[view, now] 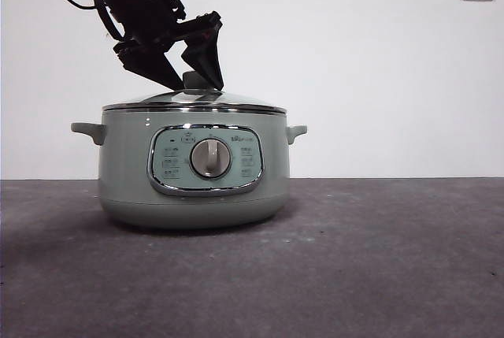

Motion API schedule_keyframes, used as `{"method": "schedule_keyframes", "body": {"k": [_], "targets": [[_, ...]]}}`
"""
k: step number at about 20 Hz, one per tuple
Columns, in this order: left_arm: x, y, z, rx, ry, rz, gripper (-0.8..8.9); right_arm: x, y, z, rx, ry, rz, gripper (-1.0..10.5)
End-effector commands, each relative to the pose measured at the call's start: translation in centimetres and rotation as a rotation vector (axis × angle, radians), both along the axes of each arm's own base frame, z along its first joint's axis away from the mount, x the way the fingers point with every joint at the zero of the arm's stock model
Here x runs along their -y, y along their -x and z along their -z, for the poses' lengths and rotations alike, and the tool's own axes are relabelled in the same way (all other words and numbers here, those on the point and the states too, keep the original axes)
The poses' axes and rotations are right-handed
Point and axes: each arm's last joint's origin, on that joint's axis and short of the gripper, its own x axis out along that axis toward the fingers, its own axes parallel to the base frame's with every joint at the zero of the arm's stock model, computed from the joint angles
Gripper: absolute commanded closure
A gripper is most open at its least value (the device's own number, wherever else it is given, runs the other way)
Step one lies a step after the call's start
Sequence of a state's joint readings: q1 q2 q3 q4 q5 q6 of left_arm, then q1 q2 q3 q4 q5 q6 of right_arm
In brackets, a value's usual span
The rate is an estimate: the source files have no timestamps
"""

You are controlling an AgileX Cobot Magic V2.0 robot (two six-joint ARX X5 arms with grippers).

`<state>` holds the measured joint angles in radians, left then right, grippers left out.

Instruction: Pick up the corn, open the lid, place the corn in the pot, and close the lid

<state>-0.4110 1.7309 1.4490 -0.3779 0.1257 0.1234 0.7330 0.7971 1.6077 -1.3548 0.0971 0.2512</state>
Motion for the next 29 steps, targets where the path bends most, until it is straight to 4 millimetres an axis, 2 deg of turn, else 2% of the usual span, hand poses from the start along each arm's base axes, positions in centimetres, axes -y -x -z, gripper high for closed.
{"method": "schedule_keyframes", "body": {"k": [1,6,10,12,16,19,25,29], "targets": [[0.0,-0.2,0.0,-0.031,-0.017,0.008,4.27,0.1,0.1,0.4,-0.027,0.016,0.004,5.1],[-0.1,0.0,-2.7,-0.046,-0.018,0.012,4.27,0.1,0.1,0.4,-0.022,0.023,0.000,5.1],[-0.5,1.0,-6.6,-0.057,-0.021,0.015,4.27,0.1,0.1,0.4,-0.012,0.036,-0.010,5.1],[-0.8,2.2,-9.0,-0.057,0.016,0.055,4.28,0.1,0.1,0.4,0.003,0.056,-0.005,5.1],[-2.3,6.3,-13.4,-0.035,0.114,0.094,4.27,0.3,-0.1,0.4,0.042,0.112,0.029,5.1],[-4.3,10.8,-15.6,-0.061,0.103,0.094,4.27,0.3,-0.1,0.4,0.063,0.145,0.029,5.1],[-8.0,19.5,-18.3,-0.091,0.093,0.093,4.30,0.3,-0.2,0.4,0.079,0.171,0.009,5.1],[-9.8,23.7,-19.6,-0.019,0.130,0.091,4.34,0.2,-0.2,0.4,0.076,0.174,0.005,5.1]]}}
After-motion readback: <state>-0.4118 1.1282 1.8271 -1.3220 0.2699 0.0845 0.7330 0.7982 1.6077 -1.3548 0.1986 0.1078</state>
